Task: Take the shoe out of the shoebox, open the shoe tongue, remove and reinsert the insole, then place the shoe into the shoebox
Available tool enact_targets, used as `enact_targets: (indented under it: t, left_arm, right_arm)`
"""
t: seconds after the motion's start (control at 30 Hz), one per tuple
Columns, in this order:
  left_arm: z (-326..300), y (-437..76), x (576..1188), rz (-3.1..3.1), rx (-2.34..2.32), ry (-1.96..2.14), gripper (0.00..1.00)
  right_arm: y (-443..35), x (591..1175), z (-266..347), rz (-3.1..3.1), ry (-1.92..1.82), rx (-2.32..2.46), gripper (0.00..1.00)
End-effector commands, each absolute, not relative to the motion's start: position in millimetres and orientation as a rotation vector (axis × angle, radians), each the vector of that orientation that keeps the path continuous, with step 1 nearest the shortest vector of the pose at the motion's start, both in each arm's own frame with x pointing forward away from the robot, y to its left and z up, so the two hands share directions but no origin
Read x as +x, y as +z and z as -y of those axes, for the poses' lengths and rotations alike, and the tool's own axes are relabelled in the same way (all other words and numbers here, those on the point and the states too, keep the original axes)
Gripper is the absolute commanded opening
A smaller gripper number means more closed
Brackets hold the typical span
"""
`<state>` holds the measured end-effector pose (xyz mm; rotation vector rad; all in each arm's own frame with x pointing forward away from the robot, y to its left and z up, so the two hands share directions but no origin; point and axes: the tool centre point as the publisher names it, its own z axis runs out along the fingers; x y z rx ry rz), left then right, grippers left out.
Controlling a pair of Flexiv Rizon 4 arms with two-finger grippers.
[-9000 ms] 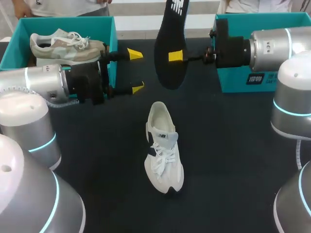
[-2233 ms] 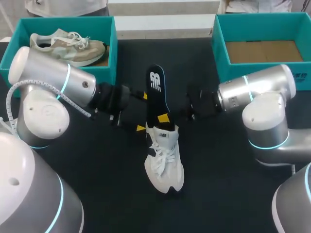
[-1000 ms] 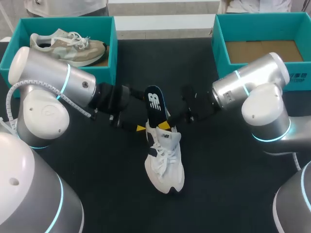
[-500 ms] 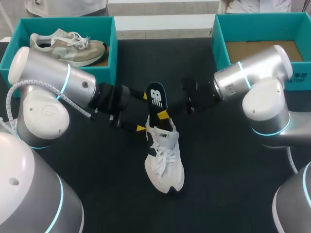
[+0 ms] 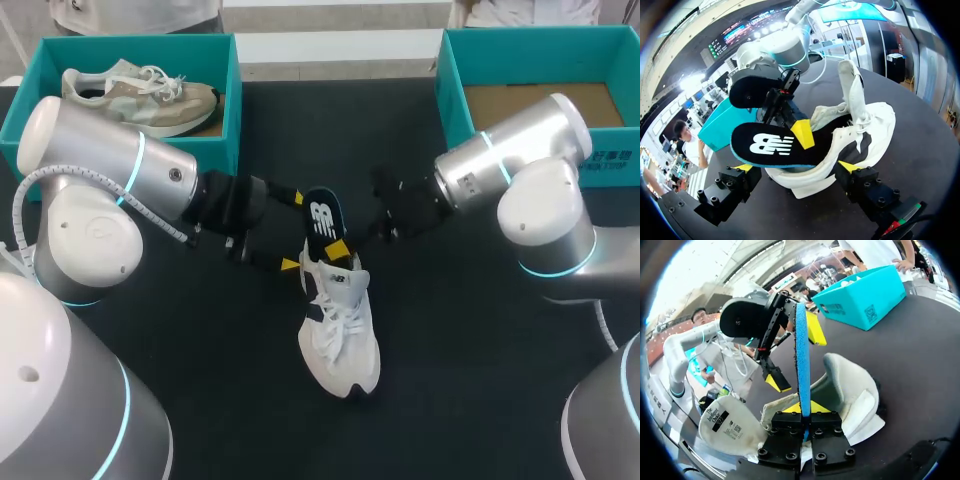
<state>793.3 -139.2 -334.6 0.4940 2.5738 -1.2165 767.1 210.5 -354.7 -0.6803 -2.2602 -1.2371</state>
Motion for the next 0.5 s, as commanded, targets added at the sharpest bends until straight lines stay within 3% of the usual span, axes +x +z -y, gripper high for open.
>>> enact_targets:
  t: [0.03,0.17,0.3,0.33,0.5]
  left_arm:
    - [140.1,-334.5,793.2,-2.578,0.495,-1.21,1.0]
    - [140.1,-334.5,793.2,-2.578,0.495,-1.21,1.0]
    - [140.1,-334.5,793.2,-2.578,0.495,-1.21,1.0]
    - [140.1,-334.5,793.2,-2.578,0.495,-1.21,1.0]
    - [140.1,-334.5,793.2,-2.578,0.495,-1.21,1.0]
  right_arm:
    - [-359.6,747.1,-208.7,2.245,-1.229,-0.718,0.0]
    - [-361.3,744.9,-210.7,2.246,-1.219,-0.725,0.0]
    - [-353.9,759.4,-212.3,2.276,-1.244,-0.698,0.28]
    - [-352.4,763.6,-212.7,2.289,-1.243,-0.688,0.31]
    - [-344.7,784.8,-217.7,2.325,-1.247,-0.63,0.33]
